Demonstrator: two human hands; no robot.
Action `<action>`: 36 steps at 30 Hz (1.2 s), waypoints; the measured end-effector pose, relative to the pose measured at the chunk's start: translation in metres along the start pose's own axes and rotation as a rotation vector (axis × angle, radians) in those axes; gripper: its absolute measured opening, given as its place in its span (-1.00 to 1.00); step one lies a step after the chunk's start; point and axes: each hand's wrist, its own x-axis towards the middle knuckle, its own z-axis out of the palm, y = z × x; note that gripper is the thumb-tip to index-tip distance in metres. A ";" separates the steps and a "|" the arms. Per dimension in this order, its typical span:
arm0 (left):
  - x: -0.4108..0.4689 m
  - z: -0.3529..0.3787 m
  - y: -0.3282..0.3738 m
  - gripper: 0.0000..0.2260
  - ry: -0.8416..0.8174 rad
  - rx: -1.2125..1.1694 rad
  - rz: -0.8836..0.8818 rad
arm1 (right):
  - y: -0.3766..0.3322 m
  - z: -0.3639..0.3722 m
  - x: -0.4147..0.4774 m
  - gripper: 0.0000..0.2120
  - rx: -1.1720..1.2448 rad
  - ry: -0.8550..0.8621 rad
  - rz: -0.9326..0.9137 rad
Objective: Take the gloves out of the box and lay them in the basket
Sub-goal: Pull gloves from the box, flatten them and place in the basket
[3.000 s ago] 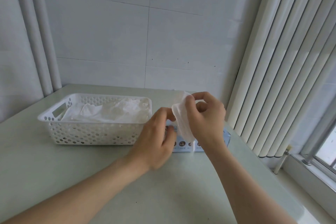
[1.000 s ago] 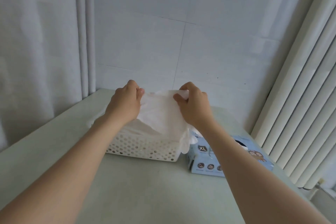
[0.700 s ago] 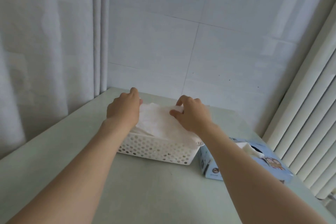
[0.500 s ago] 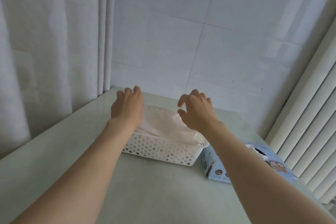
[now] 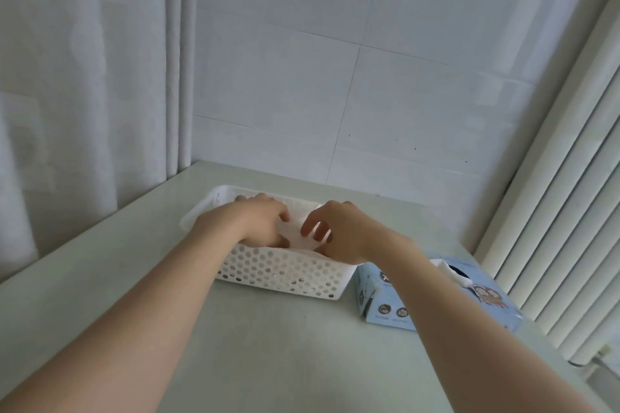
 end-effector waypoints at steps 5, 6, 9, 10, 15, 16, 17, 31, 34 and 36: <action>-0.001 -0.004 0.018 -0.70 0.254 -0.075 0.110 | 0.016 0.007 -0.014 -0.80 0.170 0.332 -0.038; -0.001 -0.001 0.027 -0.74 0.342 -0.104 0.159 | 0.022 0.010 -0.019 -0.75 0.197 0.457 -0.036; -0.008 0.010 0.058 -0.71 0.567 -0.152 0.292 | 0.048 0.019 -0.038 -0.56 0.233 0.641 0.033; -0.010 0.015 0.070 -0.70 0.615 -0.161 0.348 | 0.057 0.020 -0.048 -0.53 0.233 0.638 0.079; -0.018 0.048 0.110 -0.53 0.651 0.128 0.700 | 0.093 0.023 -0.094 -0.51 0.167 0.602 0.239; -0.020 0.056 0.115 -0.53 0.630 0.189 0.744 | 0.099 0.024 -0.100 -0.53 0.169 0.614 0.249; -0.021 0.064 0.121 -0.56 0.608 0.227 0.759 | 0.105 0.025 -0.106 -0.55 0.186 0.632 0.255; -0.009 0.147 0.136 -0.49 0.604 0.101 0.594 | 0.127 0.037 -0.113 -0.94 0.264 0.585 0.196; -0.007 0.148 0.136 -0.61 0.667 0.081 0.636 | 0.132 0.043 -0.114 -0.89 0.223 0.656 0.179; -0.008 0.148 0.136 -0.67 0.684 0.063 0.647 | 0.137 0.047 -0.114 -0.84 0.170 0.721 0.180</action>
